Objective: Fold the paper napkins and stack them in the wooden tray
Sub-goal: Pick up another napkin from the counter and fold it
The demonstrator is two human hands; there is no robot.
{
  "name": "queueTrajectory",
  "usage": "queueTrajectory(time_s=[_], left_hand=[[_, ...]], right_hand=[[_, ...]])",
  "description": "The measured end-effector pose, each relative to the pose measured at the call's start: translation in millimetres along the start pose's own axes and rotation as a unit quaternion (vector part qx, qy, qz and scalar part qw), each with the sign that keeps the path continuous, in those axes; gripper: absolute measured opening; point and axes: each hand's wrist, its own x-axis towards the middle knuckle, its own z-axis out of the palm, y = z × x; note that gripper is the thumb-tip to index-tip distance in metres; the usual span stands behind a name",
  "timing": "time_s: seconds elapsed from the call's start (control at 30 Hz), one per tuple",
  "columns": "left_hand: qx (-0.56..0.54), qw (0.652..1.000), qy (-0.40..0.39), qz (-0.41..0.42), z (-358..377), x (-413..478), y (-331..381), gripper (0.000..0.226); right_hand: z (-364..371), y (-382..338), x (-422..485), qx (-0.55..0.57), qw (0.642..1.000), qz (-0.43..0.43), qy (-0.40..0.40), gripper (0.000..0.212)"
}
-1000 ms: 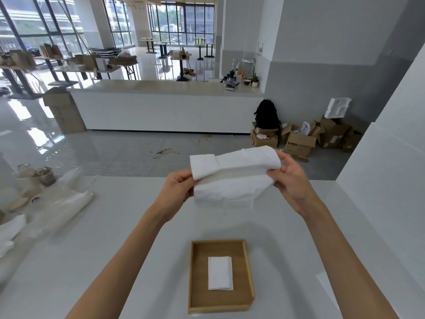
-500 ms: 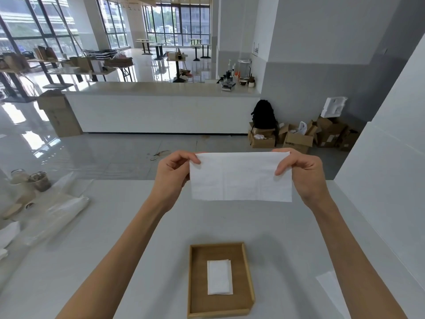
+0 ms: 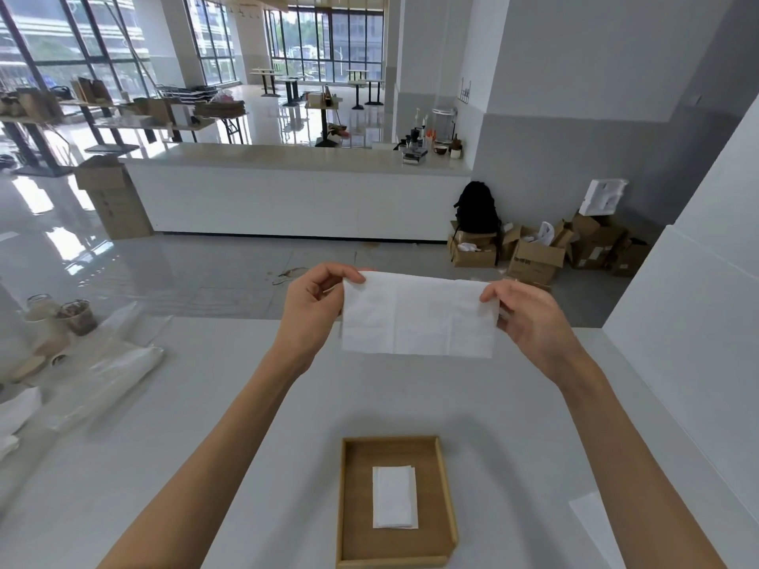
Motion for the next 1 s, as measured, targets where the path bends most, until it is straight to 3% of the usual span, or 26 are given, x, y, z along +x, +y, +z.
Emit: queueTrajectory(time_s=[0.1, 0.2, 0.3, 0.37, 0.6, 0.7, 0.77, 0.83, 0.93, 1.0], left_hand=[[-0.003, 1.000, -0.002, -0.016, -4, -2, -4, 0.033], [-0.072, 0.996, -0.014, -0.057, -9, -3, -7, 0.032], [-0.065, 0.996, -0.003, -0.061, -9, -4, -6, 0.014], [-0.033, 0.998, 0.011, -0.049, -6, -5, -7, 0.005], [-0.044, 0.998, 0.001, -0.038, 1, -5, -8, 0.009], [0.049, 0.992, -0.108, -0.050, 18, -12, -17, 0.015], [0.120, 0.969, -0.210, -0.056, 33, -21, -24, 0.025], [0.127, 0.952, -0.270, -0.066, 45, -29, -29, 0.024], [0.061, 0.960, -0.253, -0.101, 52, -36, -32, 0.020], [0.021, 0.970, -0.210, -0.117, 53, -40, -31, 0.019]], right_hand=[[7, 5, 2, -0.101, 0.992, -0.043, 0.065, 0.023], [7, 5, 3, -0.128, 0.986, -0.073, 0.076, 0.037], [10, 3, 5, -0.132, 0.985, -0.079, 0.072, 0.047], [12, 1, 5, -0.128, 0.987, -0.069, 0.068, 0.045], [18, -4, -1, -0.141, 0.988, -0.036, 0.058, 0.033], [26, -15, 0, -0.234, 0.972, -0.032, -0.003, 0.034], [32, -25, 3, -0.294, 0.952, -0.017, -0.080, 0.037], [37, -36, 6, -0.336, 0.931, -0.007, -0.142, 0.040], [42, -48, 11, -0.383, 0.906, -0.012, -0.181, 0.041], [41, -53, 13, -0.372, 0.912, -0.025, -0.169, 0.039]])
